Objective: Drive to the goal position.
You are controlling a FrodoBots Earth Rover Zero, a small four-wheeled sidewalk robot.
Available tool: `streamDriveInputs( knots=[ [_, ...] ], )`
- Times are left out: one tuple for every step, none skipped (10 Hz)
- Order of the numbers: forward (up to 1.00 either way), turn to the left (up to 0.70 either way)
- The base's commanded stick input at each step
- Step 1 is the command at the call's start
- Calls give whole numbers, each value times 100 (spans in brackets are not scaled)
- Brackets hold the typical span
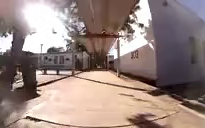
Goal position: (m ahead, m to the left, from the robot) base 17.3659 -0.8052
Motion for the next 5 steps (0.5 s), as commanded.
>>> streamDriveInputs(
  knots=[
    [100, 27],
    [100, 7],
    [100, 1],
    [100, 1],
    [100, 1]
  ],
)
